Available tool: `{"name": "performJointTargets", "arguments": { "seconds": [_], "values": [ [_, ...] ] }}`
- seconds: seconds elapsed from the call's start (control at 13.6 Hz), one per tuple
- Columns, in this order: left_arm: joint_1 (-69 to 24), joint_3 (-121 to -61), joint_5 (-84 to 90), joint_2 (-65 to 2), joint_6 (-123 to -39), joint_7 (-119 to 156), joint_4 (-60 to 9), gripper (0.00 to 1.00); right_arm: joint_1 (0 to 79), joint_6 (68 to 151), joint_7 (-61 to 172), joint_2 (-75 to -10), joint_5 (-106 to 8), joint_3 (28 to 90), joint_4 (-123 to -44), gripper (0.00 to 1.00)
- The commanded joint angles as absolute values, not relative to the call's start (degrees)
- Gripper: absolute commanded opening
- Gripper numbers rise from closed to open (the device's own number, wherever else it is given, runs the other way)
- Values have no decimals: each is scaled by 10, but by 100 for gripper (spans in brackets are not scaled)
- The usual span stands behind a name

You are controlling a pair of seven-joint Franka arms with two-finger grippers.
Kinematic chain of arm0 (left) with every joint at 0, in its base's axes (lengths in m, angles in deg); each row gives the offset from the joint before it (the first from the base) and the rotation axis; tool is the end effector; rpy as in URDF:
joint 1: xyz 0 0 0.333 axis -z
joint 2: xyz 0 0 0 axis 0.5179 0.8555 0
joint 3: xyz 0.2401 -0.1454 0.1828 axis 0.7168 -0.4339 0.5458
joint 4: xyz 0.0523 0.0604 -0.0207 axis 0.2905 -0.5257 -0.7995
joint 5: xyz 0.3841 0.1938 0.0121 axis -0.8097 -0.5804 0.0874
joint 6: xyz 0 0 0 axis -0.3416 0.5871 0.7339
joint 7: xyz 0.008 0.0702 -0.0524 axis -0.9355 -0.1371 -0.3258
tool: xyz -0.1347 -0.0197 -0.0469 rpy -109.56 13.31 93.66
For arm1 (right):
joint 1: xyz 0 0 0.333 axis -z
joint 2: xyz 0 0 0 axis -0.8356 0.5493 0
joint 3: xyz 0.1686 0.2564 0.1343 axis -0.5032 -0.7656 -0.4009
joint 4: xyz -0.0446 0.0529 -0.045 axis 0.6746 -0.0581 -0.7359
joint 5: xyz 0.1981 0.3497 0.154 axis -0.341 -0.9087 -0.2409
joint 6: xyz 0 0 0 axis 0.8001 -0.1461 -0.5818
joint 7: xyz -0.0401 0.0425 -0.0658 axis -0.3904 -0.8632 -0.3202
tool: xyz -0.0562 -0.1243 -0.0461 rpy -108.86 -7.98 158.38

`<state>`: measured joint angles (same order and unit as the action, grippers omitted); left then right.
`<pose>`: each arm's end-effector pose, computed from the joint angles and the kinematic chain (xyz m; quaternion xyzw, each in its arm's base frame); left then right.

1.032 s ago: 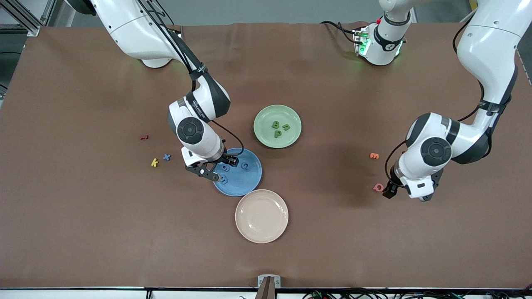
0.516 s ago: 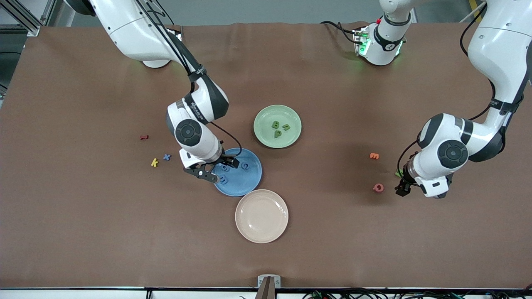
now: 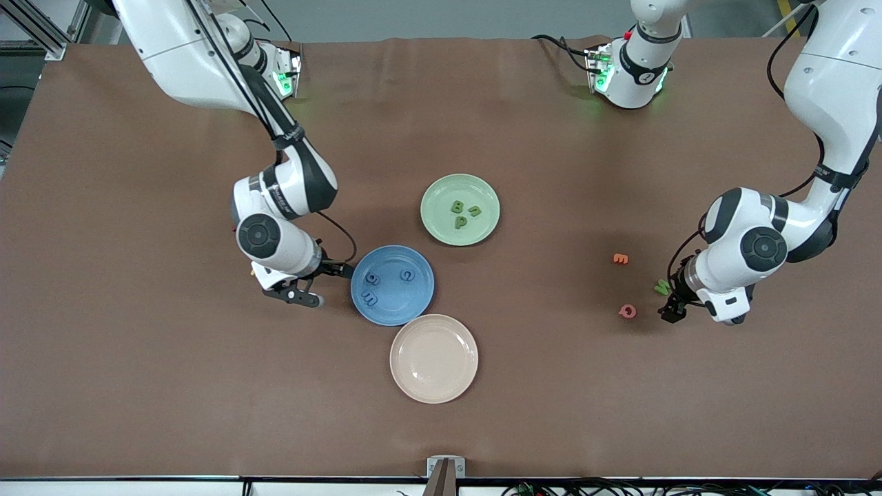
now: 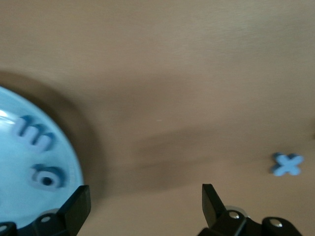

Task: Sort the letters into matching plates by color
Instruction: 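Lift the N with the left gripper while the right gripper grasps X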

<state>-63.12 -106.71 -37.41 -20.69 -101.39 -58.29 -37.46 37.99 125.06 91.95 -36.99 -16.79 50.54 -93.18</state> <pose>0.6481 -0.0096 0.1493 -0.8566 -0.5158 -0.0021 0.0119 0.6032 0.2426 0.1726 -0.9908 0.1141 0.0721 0.0081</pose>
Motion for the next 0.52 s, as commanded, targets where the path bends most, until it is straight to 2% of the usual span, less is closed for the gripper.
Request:
{"name": "performJointTargets", "arguments": {
  "seconds": [0.0, 0.29, 0.44],
  "values": [
    [-643, -1074, -390, -219, -1028, -576, -405, 94, 409, 1284, 878, -418, -151, 499, -1005, 100],
    [-653, -1074, -399, -216, -1054, -576, -421, 92, 434, 1340, 830, -430, -150, 499, -1067, 100],
    [-655, -1073, -405, -214, -1060, -576, -424, 90, 447, 1342, 827, -433, -132, 500, -1076, 100]
  ]
}}
